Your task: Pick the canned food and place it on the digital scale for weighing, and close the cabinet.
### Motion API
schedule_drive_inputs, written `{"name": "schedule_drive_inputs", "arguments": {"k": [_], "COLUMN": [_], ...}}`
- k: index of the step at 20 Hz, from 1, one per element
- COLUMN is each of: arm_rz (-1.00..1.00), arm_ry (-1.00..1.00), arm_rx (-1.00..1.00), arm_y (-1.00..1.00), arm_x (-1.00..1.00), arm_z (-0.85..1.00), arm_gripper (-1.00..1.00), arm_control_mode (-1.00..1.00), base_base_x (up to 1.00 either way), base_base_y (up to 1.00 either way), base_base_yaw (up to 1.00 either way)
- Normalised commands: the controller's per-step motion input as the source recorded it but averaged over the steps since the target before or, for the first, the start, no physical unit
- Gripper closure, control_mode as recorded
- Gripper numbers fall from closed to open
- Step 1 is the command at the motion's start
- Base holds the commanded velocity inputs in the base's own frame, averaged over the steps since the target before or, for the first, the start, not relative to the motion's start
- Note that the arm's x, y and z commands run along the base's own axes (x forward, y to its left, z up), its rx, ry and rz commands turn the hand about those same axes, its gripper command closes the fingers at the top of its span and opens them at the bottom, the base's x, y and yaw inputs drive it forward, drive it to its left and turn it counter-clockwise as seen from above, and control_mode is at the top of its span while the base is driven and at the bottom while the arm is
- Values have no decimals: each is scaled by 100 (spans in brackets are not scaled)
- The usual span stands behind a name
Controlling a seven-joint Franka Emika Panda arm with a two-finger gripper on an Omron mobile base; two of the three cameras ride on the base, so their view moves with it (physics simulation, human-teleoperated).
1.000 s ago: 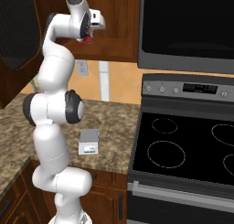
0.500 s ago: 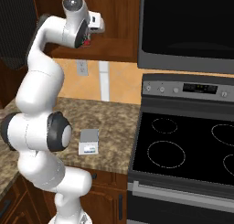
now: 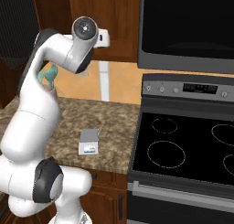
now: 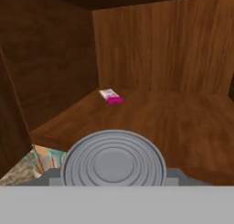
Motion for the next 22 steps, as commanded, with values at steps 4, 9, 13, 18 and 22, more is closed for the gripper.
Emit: {"name": "schedule_drive_inputs", "arguments": {"k": [4,9,13,18,22], "arm_rz": [27,37,46,43,34], "arm_ry": [1,1,0,-1,1], "arm_rx": [0,0,0,0,-8], "arm_y": [-54,-38,-6,0,0], "arm_x": [-100,-95,-59,-36,0], "arm_z": [-20,-28,-43,-36,-62], "arm_gripper": [100,100,100,100,100], "arm_control_mode": [-100,-100,-100,-100,-100], "base_base_x": [0,0,0,0,0], "base_base_y": [0,0,0,0,0], "base_base_yaw": [0,0,0,0,0]}}
